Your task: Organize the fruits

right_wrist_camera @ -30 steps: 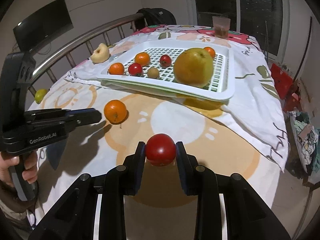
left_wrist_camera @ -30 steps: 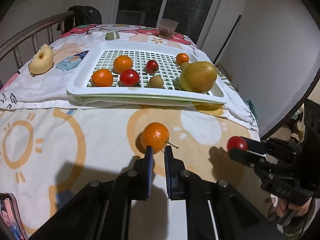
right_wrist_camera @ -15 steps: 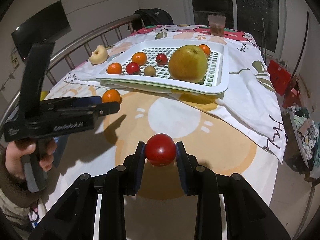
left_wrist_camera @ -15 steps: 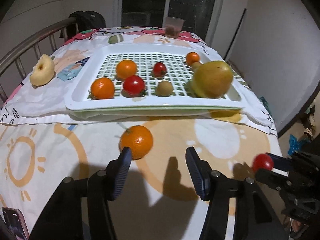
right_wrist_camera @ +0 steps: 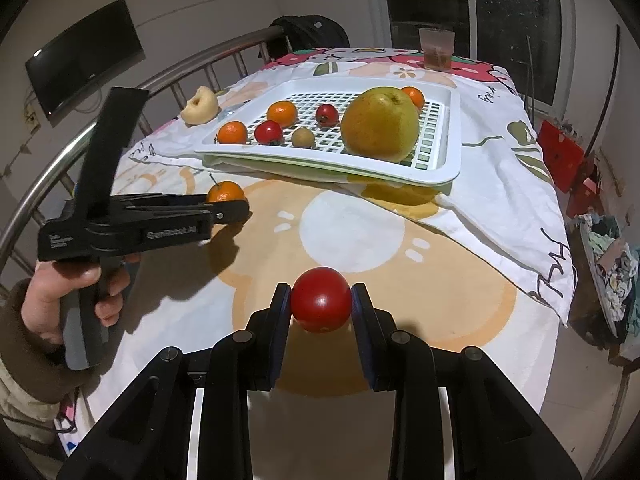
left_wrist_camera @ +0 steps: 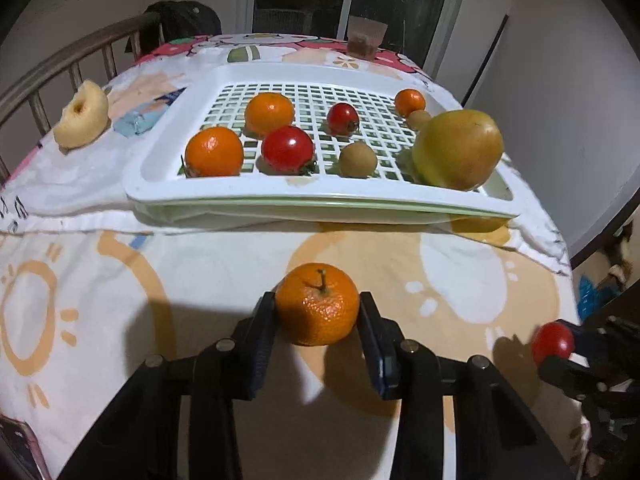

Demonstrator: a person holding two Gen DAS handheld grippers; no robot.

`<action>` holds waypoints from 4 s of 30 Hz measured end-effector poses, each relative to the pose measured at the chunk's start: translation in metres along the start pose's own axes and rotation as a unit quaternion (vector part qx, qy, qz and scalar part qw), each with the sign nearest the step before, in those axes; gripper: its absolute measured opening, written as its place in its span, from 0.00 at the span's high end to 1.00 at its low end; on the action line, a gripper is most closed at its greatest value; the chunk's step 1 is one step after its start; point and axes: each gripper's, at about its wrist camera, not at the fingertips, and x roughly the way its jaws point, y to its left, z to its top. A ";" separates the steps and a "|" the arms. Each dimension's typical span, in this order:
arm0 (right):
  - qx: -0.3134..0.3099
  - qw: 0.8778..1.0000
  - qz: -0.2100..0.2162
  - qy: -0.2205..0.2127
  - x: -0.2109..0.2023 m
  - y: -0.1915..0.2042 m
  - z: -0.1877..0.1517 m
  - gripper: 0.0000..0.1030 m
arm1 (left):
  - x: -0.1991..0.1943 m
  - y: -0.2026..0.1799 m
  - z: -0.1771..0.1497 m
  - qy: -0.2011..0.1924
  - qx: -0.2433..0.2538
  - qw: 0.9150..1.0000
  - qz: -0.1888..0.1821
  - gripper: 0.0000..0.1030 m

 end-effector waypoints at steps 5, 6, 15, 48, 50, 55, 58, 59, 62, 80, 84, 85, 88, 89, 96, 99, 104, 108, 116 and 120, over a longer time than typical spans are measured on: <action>0.005 1.000 0.002 0.000 0.000 -0.003 0.000 0.72 | -0.022 -0.005 -0.009 -0.019 0.013 1.000 -0.017 0.60; 0.005 1.000 0.002 0.000 -0.001 -0.004 0.000 0.72 | -0.028 -0.005 -0.011 -0.023 0.015 0.999 -0.021 0.60; 0.002 1.000 -0.002 -0.006 -0.015 -0.011 0.003 0.72 | -0.090 0.000 -0.019 -0.074 0.027 0.996 -0.040 0.60; -0.032 0.990 -0.035 -0.134 -0.102 -0.027 0.188 0.72 | -0.168 0.023 0.134 -0.179 0.048 0.983 0.006 0.60; -0.032 0.991 -0.033 -0.125 -0.087 -0.024 0.202 0.72 | -0.151 0.025 0.148 -0.166 0.039 0.985 0.005 0.60; -0.031 0.996 -0.027 -0.073 -0.023 -0.018 0.231 0.72 | -0.094 0.032 0.174 -0.110 0.011 0.994 0.015 0.60; -0.030 0.998 -0.031 -0.041 0.016 -0.019 0.238 0.72 | -0.062 0.032 0.183 -0.083 0.009 0.996 0.032 0.60; -0.025 0.999 -0.028 -0.029 0.029 -0.022 0.239 0.72 | -0.051 0.032 0.186 -0.074 0.007 0.997 0.035 0.60; -0.013 0.999 -0.030 0.013 0.070 -0.030 0.243 0.72 | -0.019 0.032 0.192 -0.046 0.000 0.998 0.038 0.60; -0.017 0.987 -0.055 0.150 0.176 -0.051 0.235 0.70 | 0.101 0.054 0.190 0.067 -0.054 0.996 0.035 0.59; -0.018 0.984 -0.068 0.165 0.177 -0.049 0.234 0.45 | 0.091 0.057 0.194 0.057 -0.074 0.996 0.012 0.30; -0.017 0.986 -0.062 0.156 0.173 -0.049 0.235 0.37 | 0.082 0.057 0.194 0.042 -0.075 0.996 0.012 0.26; -0.019 0.993 -0.053 0.101 0.141 -0.045 0.238 0.19 | 0.053 0.055 0.197 0.007 -0.064 0.998 0.010 0.14; -0.023 0.995 -0.051 0.087 0.131 -0.043 0.239 0.18 | 0.038 0.055 0.197 -0.010 -0.062 0.998 0.010 0.13; -0.018 0.999 -0.029 -0.040 0.032 -0.031 0.244 0.04 | -0.051 0.056 0.192 -0.106 -0.063 0.992 0.008 0.02; -0.010 0.996 -0.033 -0.082 -0.001 -0.023 0.243 0.00 | -0.087 0.053 0.185 -0.142 -0.066 0.988 0.006 0.01; 0.016 0.992 -0.017 -0.127 -0.050 -0.010 0.227 0.00 | -0.136 0.036 0.163 -0.191 -0.052 0.980 -0.002 0.00; 0.022 0.989 -0.007 -0.148 -0.078 0.001 0.208 0.00 | -0.162 0.020 0.140 -0.215 -0.028 0.976 0.017 0.00; 0.018 0.980 -0.003 -0.198 -0.122 0.023 0.159 0.00 | -0.202 0.003 0.090 -0.260 -0.006 0.965 0.026 0.00; 0.017 0.975 -0.009 -0.222 -0.136 0.033 0.135 0.00 | -0.218 -0.001 0.071 -0.281 0.000 0.959 0.042 0.00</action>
